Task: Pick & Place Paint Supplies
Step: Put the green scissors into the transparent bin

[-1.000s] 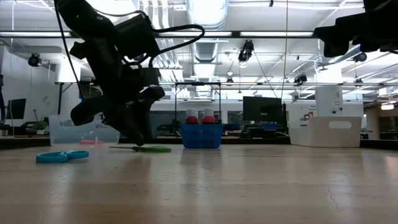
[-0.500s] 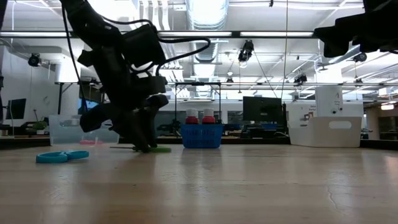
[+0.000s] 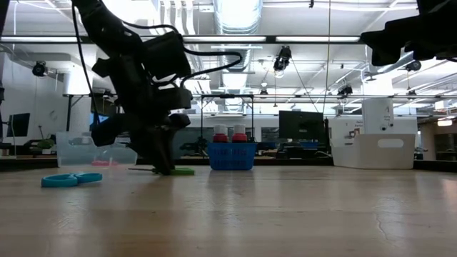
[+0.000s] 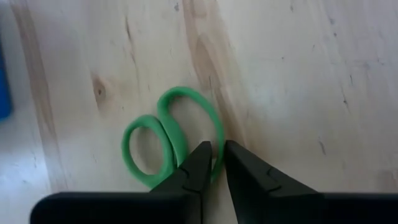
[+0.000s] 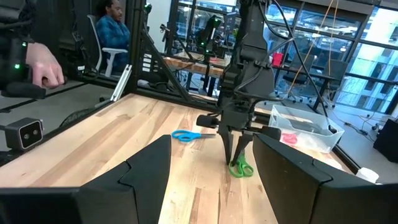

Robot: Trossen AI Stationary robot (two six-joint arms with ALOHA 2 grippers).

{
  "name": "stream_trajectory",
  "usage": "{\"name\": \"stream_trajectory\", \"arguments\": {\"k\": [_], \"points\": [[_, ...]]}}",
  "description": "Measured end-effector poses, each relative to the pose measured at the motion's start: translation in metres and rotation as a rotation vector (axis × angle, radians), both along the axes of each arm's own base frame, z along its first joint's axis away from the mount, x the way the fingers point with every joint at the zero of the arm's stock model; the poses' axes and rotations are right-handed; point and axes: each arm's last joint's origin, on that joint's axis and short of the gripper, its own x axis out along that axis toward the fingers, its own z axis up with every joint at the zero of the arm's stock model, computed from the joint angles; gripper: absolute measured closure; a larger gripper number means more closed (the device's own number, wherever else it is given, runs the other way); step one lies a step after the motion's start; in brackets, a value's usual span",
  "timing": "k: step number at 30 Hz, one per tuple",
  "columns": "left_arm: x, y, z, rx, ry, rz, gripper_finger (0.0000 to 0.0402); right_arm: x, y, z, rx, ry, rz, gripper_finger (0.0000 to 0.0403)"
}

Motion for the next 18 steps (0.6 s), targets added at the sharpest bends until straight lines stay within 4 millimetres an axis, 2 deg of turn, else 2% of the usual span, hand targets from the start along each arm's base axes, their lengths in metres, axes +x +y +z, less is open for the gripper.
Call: {"name": "stream_trajectory", "arguments": {"k": [6, 18], "points": [[-0.001, 0.002, 0.003, -0.023, 0.059, 0.046, 0.0346, 0.0, 0.0, 0.0, 0.001, 0.002, 0.0, 0.0177], [-0.003, 0.017, 0.003, -0.087, 0.046, 0.082, 0.0346, 0.0, 0.0, -0.001, 0.002, 0.003, 0.001, 0.0177]]}}
